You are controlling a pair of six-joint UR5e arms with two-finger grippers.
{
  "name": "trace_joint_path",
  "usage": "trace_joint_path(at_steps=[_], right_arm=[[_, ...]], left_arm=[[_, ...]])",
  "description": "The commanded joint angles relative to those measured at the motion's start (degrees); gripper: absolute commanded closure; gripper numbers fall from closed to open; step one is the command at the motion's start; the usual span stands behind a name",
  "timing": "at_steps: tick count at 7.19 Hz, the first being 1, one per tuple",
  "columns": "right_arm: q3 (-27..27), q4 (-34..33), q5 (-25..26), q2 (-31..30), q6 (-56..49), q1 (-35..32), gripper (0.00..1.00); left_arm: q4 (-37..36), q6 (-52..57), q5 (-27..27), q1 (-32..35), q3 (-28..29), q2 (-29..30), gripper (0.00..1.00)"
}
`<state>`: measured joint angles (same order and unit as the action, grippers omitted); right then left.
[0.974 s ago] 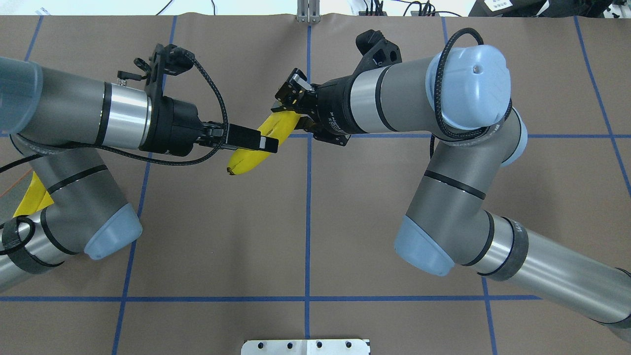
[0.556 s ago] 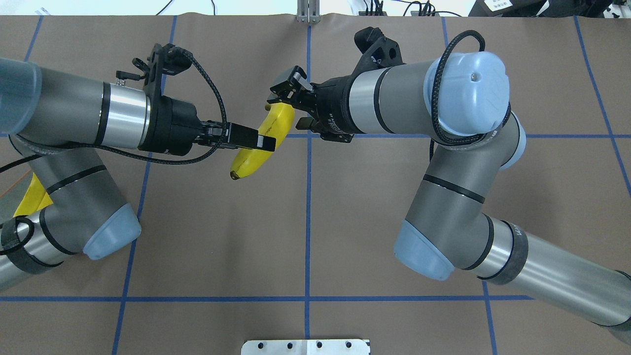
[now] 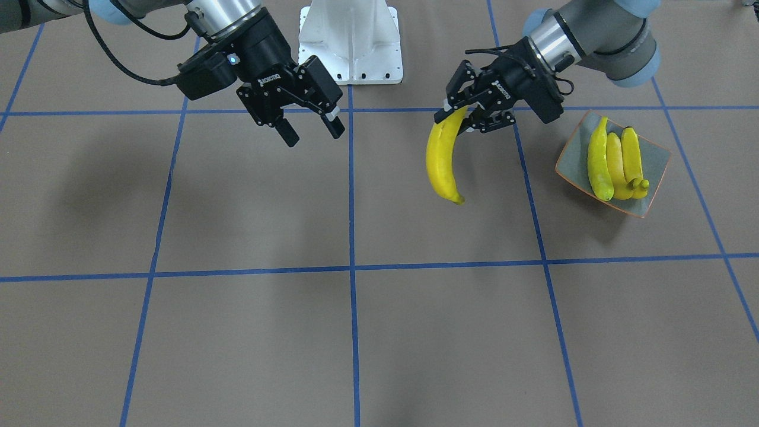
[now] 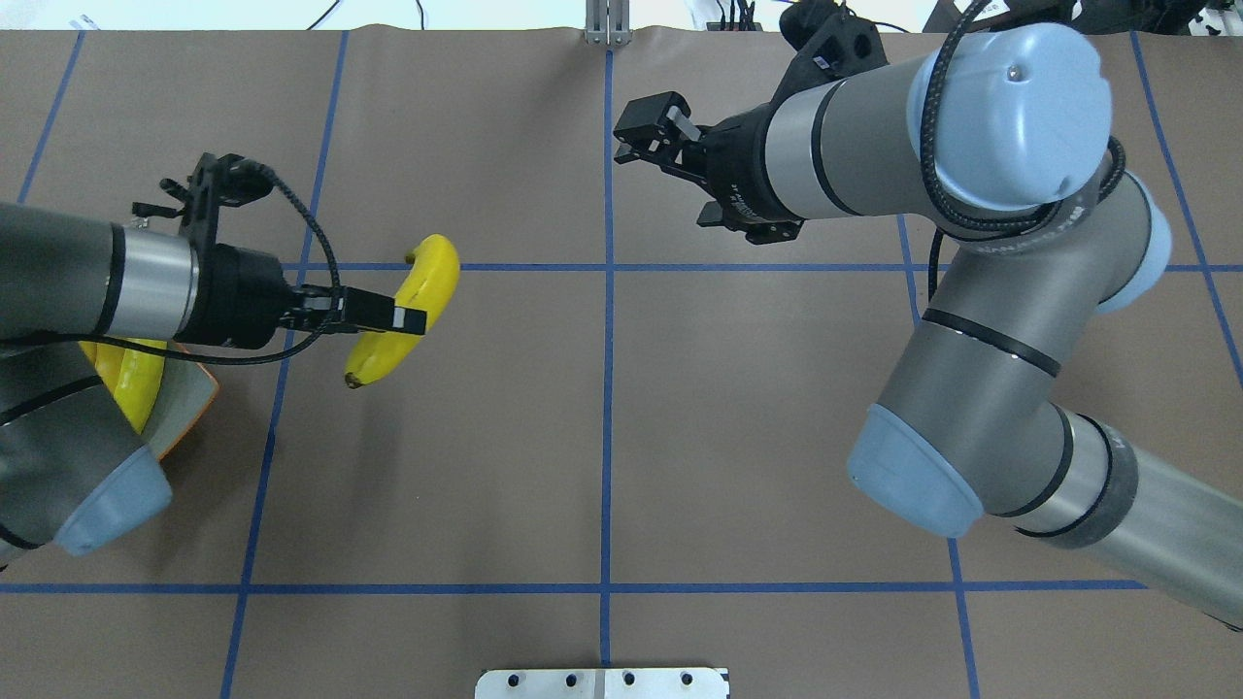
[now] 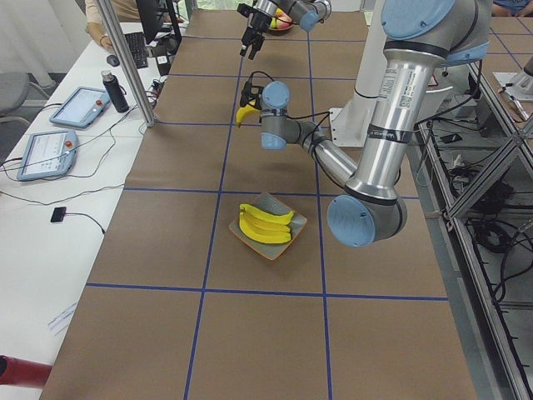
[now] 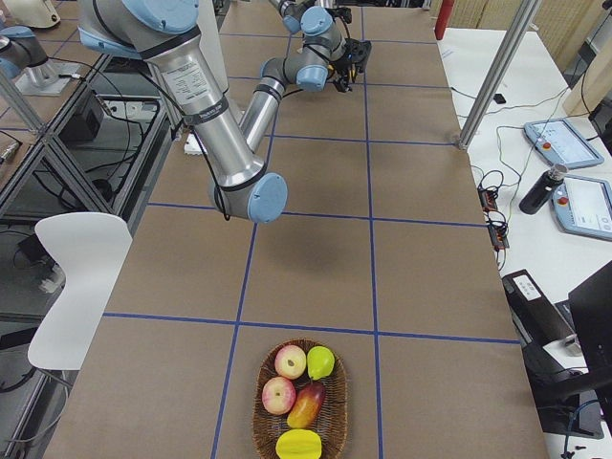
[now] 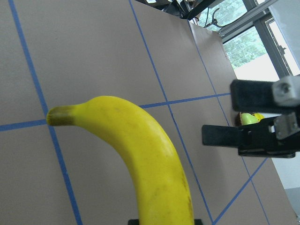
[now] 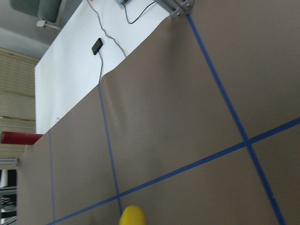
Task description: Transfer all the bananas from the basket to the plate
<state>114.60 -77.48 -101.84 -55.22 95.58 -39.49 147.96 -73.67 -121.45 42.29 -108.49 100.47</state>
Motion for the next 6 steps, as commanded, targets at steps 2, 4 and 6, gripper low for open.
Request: trace_joint_path(at_steps=[2, 4, 6], right_arm=[[2.9, -15.0, -0.2, -4.4, -15.8, -4.0, 0.0], [3.0, -15.4, -2.6, -10.0, -25.1, -7.9, 0.0], [2.2, -15.4, -6.9, -12.7, -30.8, -12.2, 0.0]], left_arm=[[0.0, 14.1, 0.1, 4.5, -1.6, -15.9, 1.0], [-0.1, 24.1, 0.2, 6.7, -1.7, -21.8, 1.0], [-0.2, 35.9, 7.8, 6.4, -1.7, -28.4, 1.0]])
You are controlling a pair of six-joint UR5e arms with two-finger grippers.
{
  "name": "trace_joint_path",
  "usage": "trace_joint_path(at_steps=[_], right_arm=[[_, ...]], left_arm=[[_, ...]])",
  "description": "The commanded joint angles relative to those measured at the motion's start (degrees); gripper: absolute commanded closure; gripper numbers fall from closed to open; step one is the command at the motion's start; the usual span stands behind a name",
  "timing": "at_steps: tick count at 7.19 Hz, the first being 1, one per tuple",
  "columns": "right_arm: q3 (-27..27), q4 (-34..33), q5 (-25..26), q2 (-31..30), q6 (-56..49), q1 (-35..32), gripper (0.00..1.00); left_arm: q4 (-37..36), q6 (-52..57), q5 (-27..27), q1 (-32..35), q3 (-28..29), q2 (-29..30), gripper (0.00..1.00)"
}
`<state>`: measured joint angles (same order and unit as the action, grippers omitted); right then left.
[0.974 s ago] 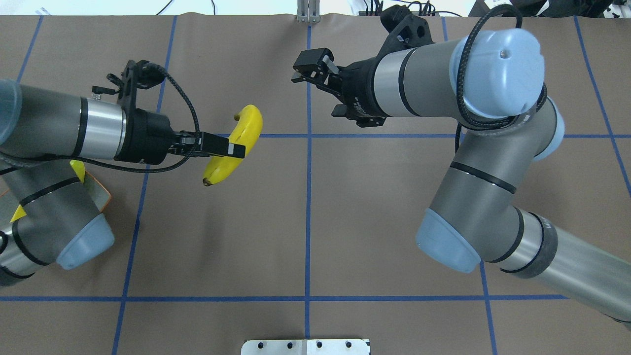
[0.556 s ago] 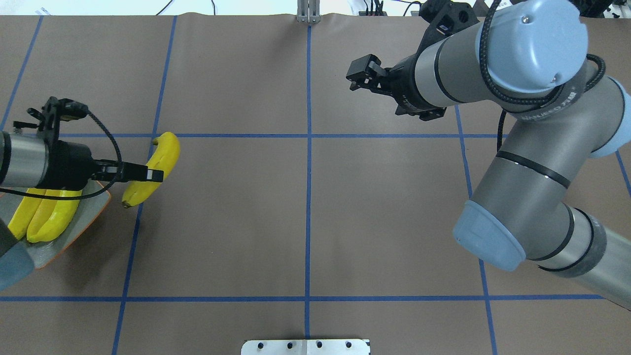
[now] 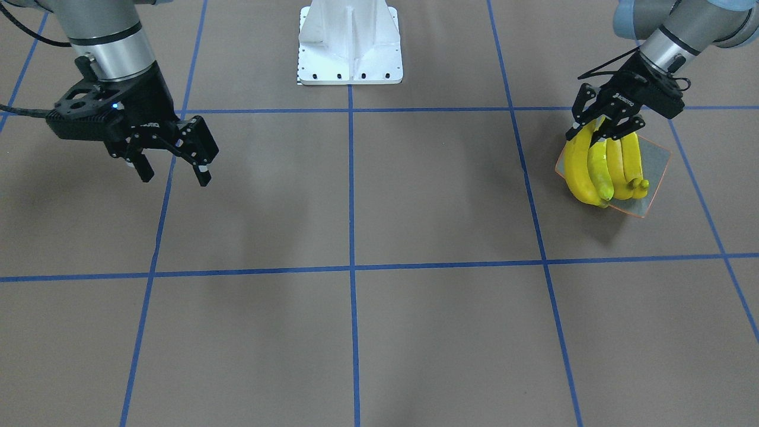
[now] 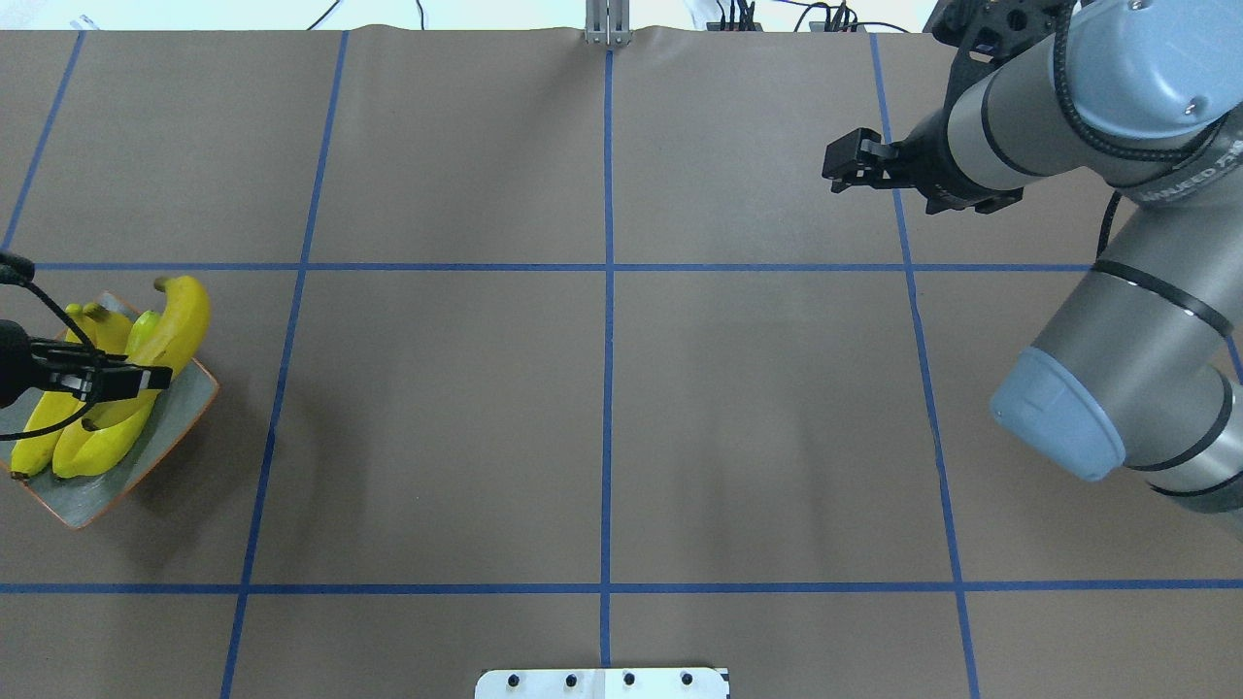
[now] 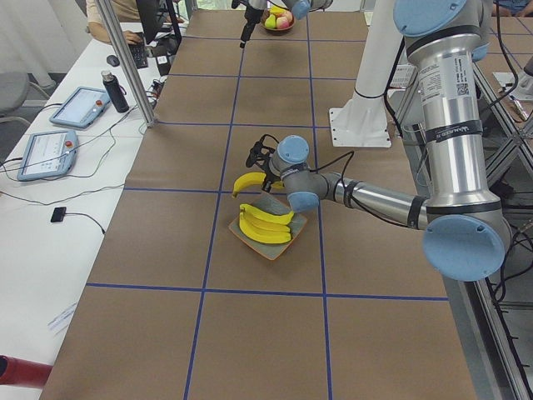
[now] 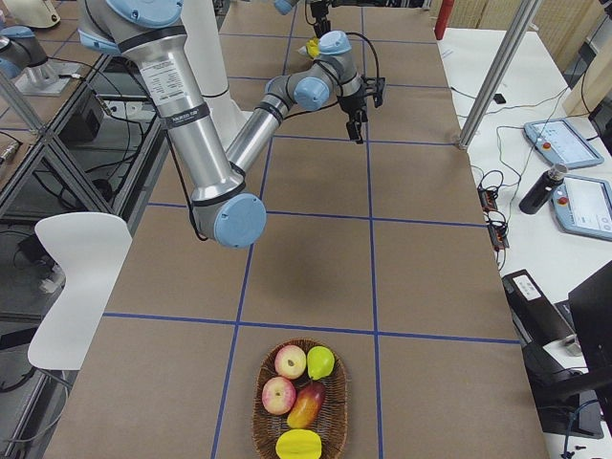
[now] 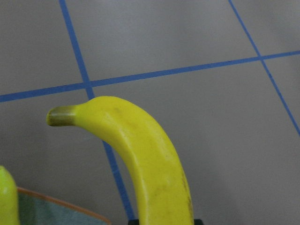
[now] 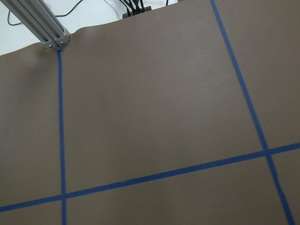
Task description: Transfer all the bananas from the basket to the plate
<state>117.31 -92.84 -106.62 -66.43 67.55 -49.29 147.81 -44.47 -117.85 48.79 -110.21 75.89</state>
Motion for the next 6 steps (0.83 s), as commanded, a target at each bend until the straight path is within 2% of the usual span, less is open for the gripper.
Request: trace_joint_path(at_steps=[1, 2, 3, 4, 6], right_arm=[[-0.8, -0.1, -3.6, -1.8, -3.6, -3.9, 0.0], [-1.2, 0.0, -4.1, -2.0, -3.6, -4.2, 0.0], [-1.2, 0.1, -4.2, -2.1, -3.6, -4.3, 0.0], [-1.4, 0.1, -4.2, -2.1, -3.6, -4.3, 0.0], [-1.4, 0.4, -3.8, -2.2, -3.6, -4.3, 0.0]], left_arm=[[0.0, 8.6, 4.8, -0.4, -0.1, -5.0, 1.0], [0.0, 10.2, 4.6, -0.7, -0.1, -5.3, 1.0], [0.1, 10.2, 4.2, -1.3, -0.1, -5.0, 0.55], [0.4, 10.3, 4.1, -1.5, -0.1, -4.7, 0.01], [0.4, 10.1, 3.9, -1.5, 0.0, -4.2, 0.0]])
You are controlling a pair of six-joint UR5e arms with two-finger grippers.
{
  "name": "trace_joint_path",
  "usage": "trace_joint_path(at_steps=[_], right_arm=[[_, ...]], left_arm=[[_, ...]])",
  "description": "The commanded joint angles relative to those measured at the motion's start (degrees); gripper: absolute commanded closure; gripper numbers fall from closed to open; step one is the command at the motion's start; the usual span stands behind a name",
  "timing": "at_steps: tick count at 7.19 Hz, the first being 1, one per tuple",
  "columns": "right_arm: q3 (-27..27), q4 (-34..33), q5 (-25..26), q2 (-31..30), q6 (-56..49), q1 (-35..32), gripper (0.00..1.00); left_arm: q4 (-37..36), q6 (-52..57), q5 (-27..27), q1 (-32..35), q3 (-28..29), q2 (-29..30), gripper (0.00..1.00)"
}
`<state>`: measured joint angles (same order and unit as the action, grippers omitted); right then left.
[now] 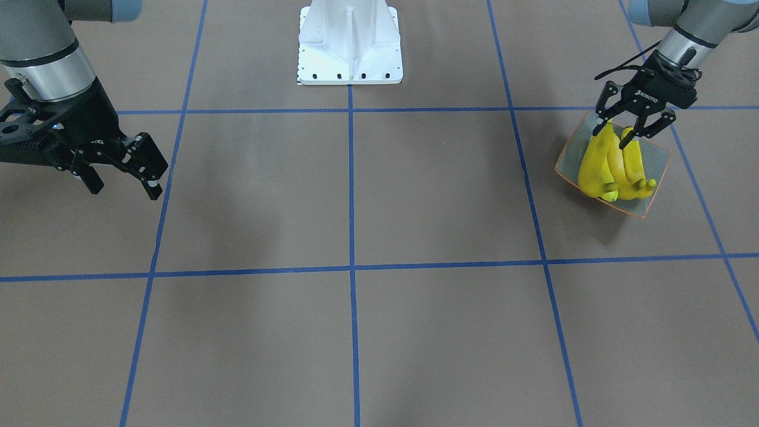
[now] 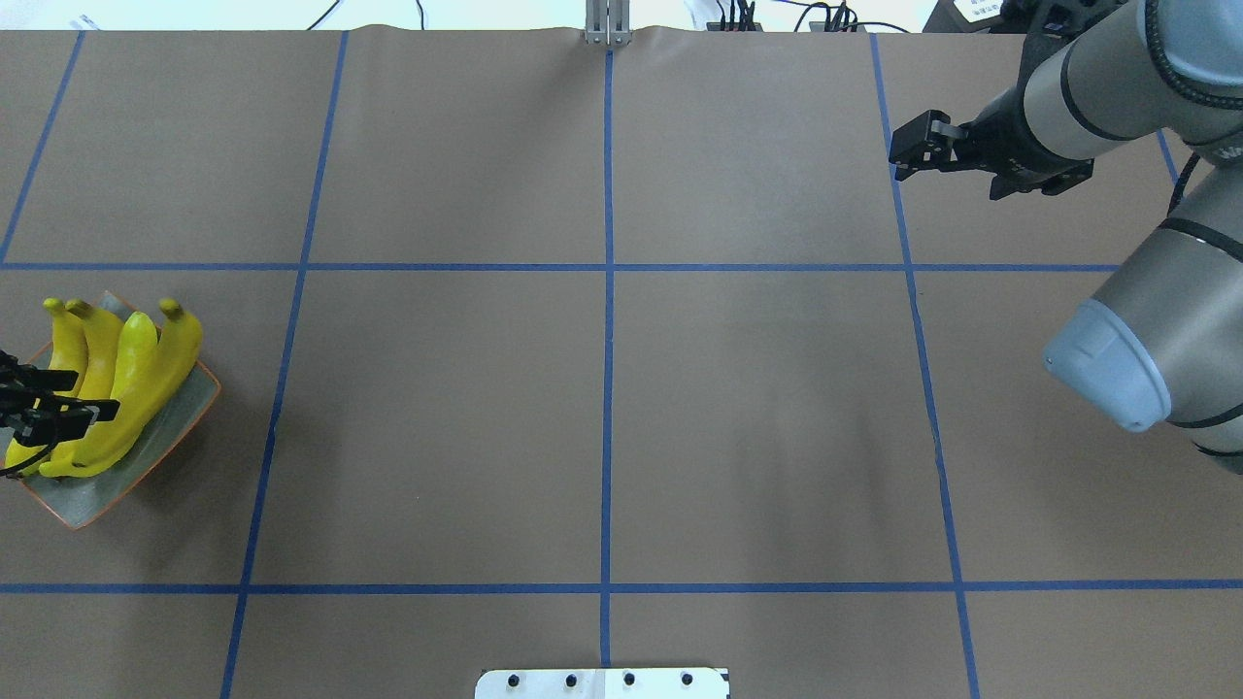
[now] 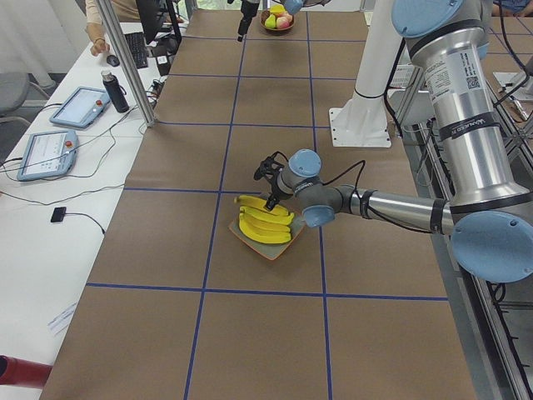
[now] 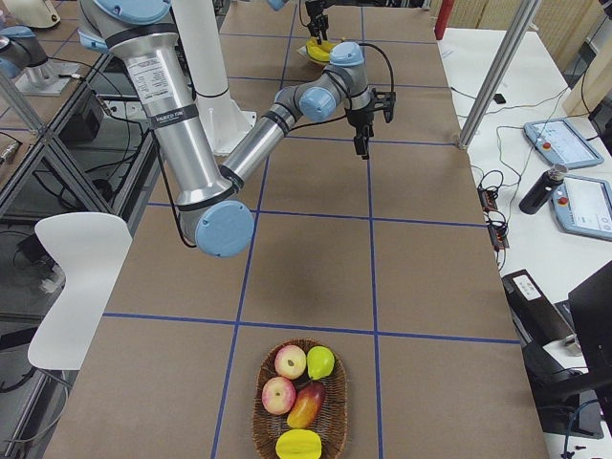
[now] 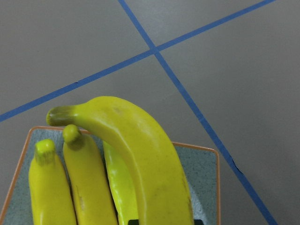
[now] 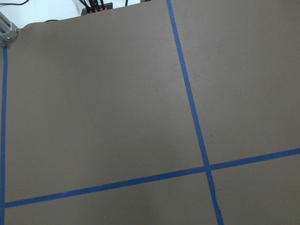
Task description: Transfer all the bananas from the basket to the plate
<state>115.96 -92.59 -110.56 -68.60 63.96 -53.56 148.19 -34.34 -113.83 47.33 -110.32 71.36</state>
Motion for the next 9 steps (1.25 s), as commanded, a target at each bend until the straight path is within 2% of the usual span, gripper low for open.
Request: trace_joint_path(at_steps=[1, 3, 4, 5, 6, 7, 8, 9], right_arm=[[0.0, 0.1, 0.2, 0.0, 0.0, -0.1, 0.0], [-0.5, -0.2, -0.7, -1.0, -1.5, -1.7, 0.0], [-0.5, -0.2, -1.8, -2.8, -6.3, -3.2, 0.0], [-0.6, -0.3, -3.9, -5.0, -11.0, -5.5, 0.0], [-0.7, -0.3, -6.7, -7.3, -17.0, -8.4, 0.0], [-1.0, -0.3, -8.7, -9.7, -21.7, -11.2, 0.0], [-1.3, -0.3, -10.1, -12.1, -27.7, -14.1, 0.0], [-2.8, -0.3, -12.7, -14.3, -34.1, -17.3, 0.0]], left_arm=[[0.0, 0.0, -0.1, 0.0, 0.1, 1.0, 0.0], [-0.5, 0.1, -0.2, 0.6, 0.6, 1.6, 0.0], [-1.7, 0.1, -0.2, 2.4, 0.7, 1.5, 0.0], [-8.5, 0.1, -4.3, 8.4, 0.0, 1.8, 0.0], [-13.6, 4.1, -10.6, 17.1, 0.4, 3.3, 0.0], [-22.2, 16.6, -14.0, 22.5, 0.1, 3.7, 0.0], [-32.3, 26.6, -17.1, 28.6, 0.1, 6.6, 0.0], [-43.3, 34.4, -18.1, 32.2, 0.0, 8.6, 0.0]])
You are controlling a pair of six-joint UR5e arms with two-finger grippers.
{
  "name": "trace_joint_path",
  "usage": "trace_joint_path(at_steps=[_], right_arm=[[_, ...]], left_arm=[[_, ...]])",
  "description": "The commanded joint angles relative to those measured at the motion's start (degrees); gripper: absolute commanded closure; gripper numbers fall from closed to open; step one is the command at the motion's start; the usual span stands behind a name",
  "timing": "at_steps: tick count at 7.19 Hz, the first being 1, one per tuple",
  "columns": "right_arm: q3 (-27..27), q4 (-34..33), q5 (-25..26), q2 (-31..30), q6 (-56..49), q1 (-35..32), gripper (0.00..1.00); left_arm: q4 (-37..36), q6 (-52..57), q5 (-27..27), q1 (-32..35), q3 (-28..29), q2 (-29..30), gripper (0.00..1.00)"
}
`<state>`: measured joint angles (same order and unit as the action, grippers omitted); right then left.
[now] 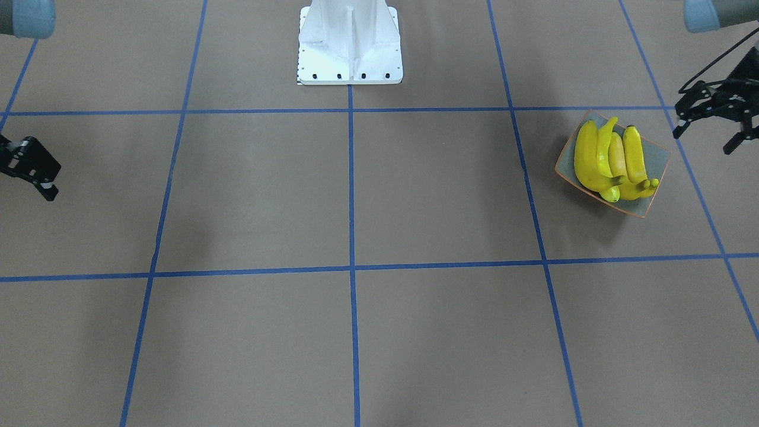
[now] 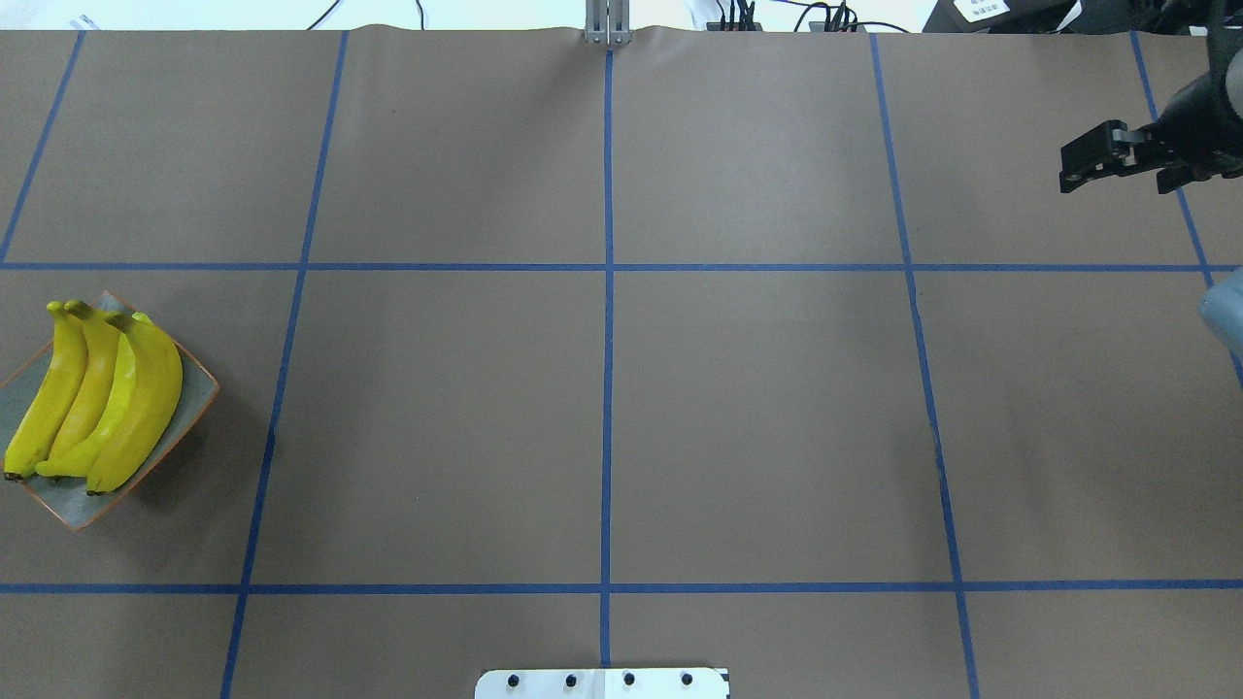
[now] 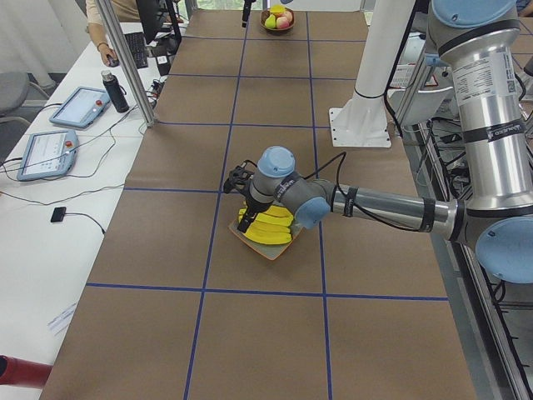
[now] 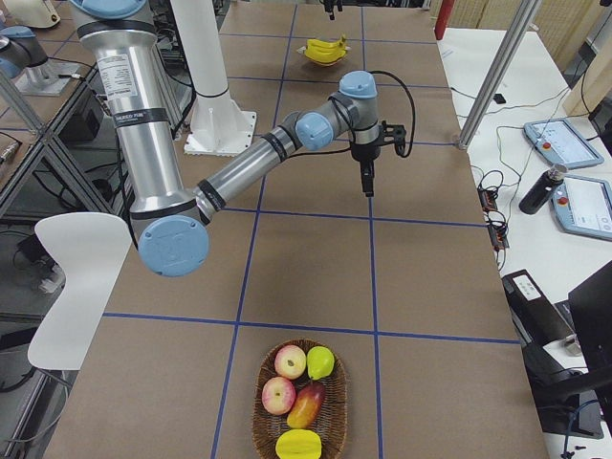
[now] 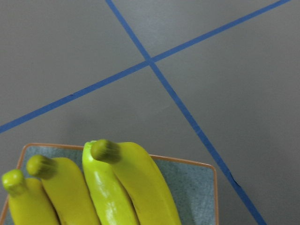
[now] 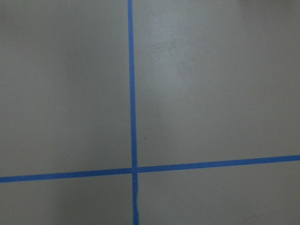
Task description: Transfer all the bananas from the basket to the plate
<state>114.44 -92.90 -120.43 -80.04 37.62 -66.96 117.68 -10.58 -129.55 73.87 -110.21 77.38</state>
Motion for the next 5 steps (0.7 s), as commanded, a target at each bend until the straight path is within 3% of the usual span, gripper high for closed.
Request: trace_joint_path(at_steps=[1, 2, 5], right_arm=[[-1.6, -0.2, -4.5, -5.4, -13.5, -7.5, 0.0], [-1.8, -1.3, -5.2, -7.0, -18.4, -9.7, 0.0], [-3.4, -8.5, -5.3, -7.8, -29.7, -14.9, 0.0]], left_arm=[[-25.0, 15.5, -3.1, 9.9, -0.3, 6.3, 0.0], [-34.3, 15.8, -3.0, 11.5, 0.3, 7.9, 0.0], [-33.2, 15.8, -5.3, 16.3, 5.3, 7.7, 0.0]])
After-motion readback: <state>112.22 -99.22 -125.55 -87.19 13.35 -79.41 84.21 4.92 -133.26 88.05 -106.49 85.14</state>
